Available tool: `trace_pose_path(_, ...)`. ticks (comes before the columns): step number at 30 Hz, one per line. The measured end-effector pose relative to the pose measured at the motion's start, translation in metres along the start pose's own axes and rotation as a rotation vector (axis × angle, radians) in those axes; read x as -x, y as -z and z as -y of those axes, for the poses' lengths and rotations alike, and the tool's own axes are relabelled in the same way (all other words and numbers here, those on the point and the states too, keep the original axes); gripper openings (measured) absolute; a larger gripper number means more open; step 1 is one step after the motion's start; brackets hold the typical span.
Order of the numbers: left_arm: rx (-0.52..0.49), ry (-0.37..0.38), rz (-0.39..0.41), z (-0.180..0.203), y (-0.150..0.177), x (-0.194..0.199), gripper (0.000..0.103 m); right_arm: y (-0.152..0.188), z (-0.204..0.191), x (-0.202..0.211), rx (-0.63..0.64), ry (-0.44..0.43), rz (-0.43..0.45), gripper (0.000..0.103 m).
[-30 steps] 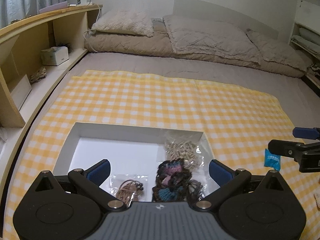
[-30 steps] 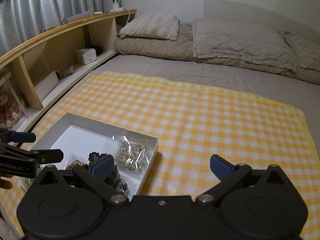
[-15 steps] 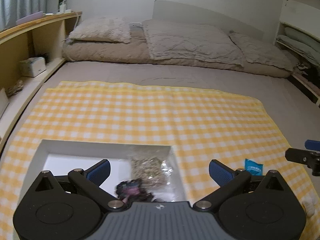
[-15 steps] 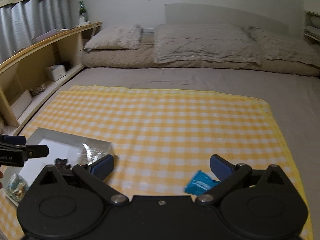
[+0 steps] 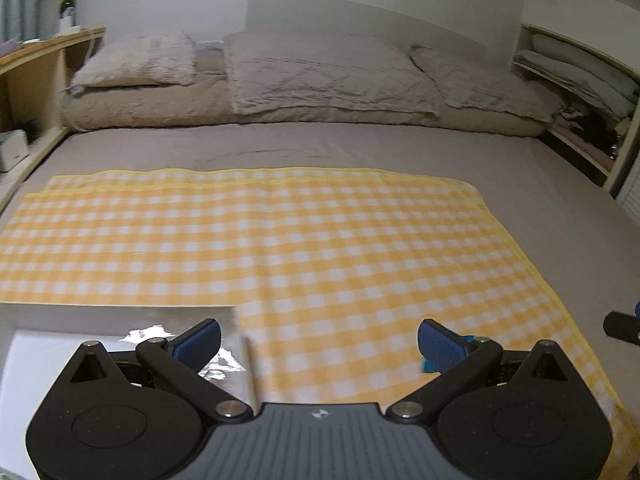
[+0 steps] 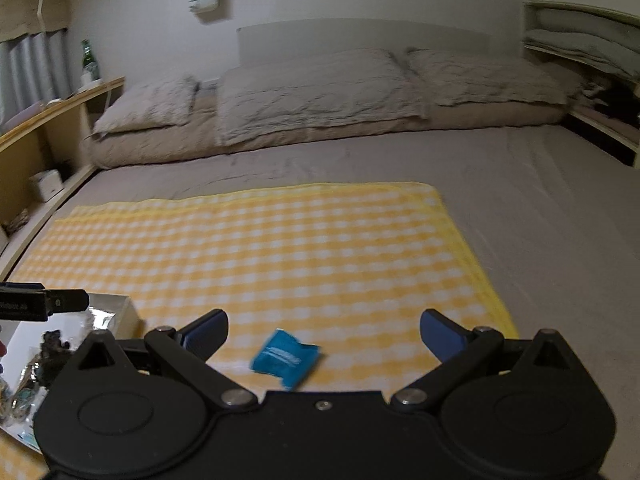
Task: Organize soft objects
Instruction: 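Lower left tool to the blue packet, right tool to the white tissue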
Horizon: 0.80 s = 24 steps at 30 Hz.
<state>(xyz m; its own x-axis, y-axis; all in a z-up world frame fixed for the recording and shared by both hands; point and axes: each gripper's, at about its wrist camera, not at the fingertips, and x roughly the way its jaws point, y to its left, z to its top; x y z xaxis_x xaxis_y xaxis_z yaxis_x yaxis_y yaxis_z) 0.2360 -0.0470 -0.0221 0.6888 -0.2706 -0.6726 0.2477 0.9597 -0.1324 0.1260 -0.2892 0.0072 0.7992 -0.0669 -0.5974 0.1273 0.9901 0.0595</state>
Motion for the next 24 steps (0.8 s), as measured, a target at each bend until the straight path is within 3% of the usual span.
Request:
trace_pose_path(11, -0.002, 0.063, -0.047, 0.056, 0.007, -0.045, 0.103, 0.033, 0.076, 0.006, -0.094, 0.11, -0.026, 0.103)
trace_pose_path(16, -0.045, 0.064, -0.079, 0.081, 0.013, -0.07, 0.103, 0.052, 0.101, 0.003, -0.065, 0.136, -0.054, 0.103)
trace_pose_path(24, -0.113, 0.083, -0.119, 0.108, 0.027, -0.106, 0.103, 0.076, 0.131, -0.002, -0.042, 0.093, -0.125, 0.103)
